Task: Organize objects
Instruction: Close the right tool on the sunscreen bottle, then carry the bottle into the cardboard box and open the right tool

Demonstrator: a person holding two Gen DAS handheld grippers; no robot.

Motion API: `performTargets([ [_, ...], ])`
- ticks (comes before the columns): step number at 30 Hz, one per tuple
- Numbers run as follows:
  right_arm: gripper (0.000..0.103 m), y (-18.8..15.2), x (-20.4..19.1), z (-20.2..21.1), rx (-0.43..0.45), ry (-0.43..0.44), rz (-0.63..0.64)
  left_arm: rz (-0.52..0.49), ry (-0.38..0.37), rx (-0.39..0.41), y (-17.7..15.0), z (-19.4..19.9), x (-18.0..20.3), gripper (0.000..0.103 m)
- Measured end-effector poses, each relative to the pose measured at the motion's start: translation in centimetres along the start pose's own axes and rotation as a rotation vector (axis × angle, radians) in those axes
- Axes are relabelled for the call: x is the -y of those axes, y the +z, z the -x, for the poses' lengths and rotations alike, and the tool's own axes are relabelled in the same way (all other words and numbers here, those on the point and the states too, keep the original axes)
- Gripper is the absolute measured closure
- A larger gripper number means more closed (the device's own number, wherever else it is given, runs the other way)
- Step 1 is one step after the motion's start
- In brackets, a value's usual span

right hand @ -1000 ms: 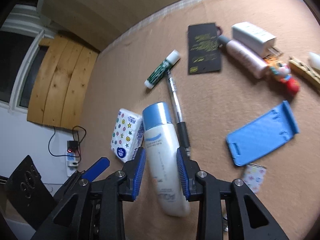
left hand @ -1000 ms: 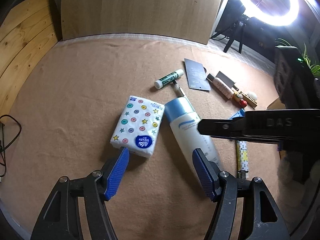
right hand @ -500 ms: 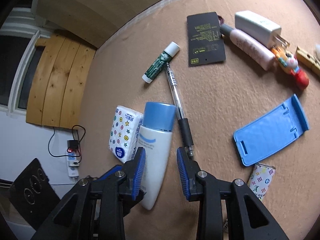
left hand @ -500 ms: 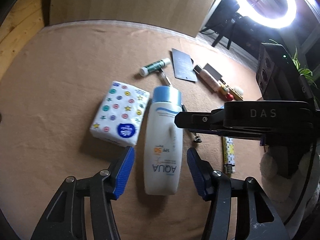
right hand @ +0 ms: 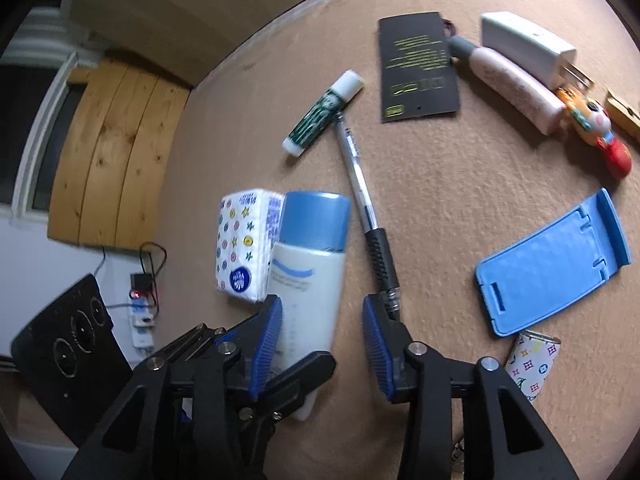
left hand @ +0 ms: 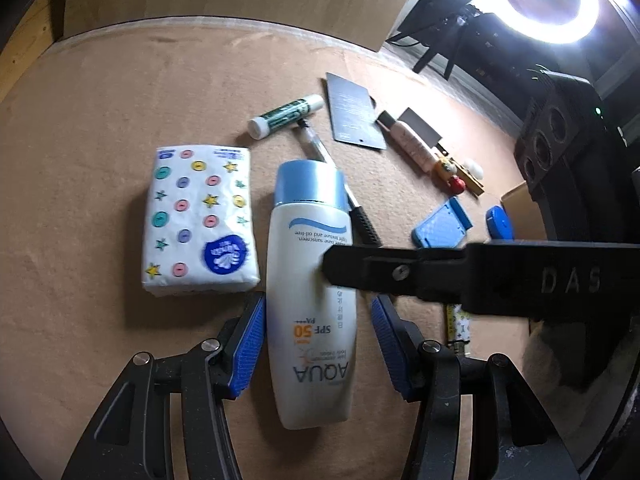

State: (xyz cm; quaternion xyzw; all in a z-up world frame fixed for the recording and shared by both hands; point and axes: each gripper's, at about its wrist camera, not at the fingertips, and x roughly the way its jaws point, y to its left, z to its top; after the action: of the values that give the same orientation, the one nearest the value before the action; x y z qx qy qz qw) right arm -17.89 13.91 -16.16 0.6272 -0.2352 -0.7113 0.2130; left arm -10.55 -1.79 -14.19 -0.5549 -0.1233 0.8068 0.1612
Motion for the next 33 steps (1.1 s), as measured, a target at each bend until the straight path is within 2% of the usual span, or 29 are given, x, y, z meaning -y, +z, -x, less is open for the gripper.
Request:
performTargets([
  [2, 0.063, -0.2, -0.3, -0.2, -0.012, -0.003, 0.012, 0.008, -0.014, -0.005, -0.2, -0.1, 0.2, 0.055],
  [9, 0.062, -1.3, -1.2, 0.1, 0.002, -0.041, 0.056, 0.024, -0.03, -0.004, -1.1, 0.0, 0.9, 0.056],
  [16, 0.062, -2.9, -1.0, 4.4, 0.078, -0.034, 0.063, 0.016, -0.054, 0.044, -1.5, 1.8, 3.7, 0.056],
  [22, 0.062, -4.9, 1.0, 10.0, 0.171, -0.072, 0.047, -0.051, -0.101, 0.07, -1.1, 2.7, 9.0, 0.057],
  [33, 0.062, -10.0, 8.5, 21.4, 0.347, -0.171, -0.075, -0.24, -0.235, 0.051, -1.1, 0.7, 23.5, 0.058],
])
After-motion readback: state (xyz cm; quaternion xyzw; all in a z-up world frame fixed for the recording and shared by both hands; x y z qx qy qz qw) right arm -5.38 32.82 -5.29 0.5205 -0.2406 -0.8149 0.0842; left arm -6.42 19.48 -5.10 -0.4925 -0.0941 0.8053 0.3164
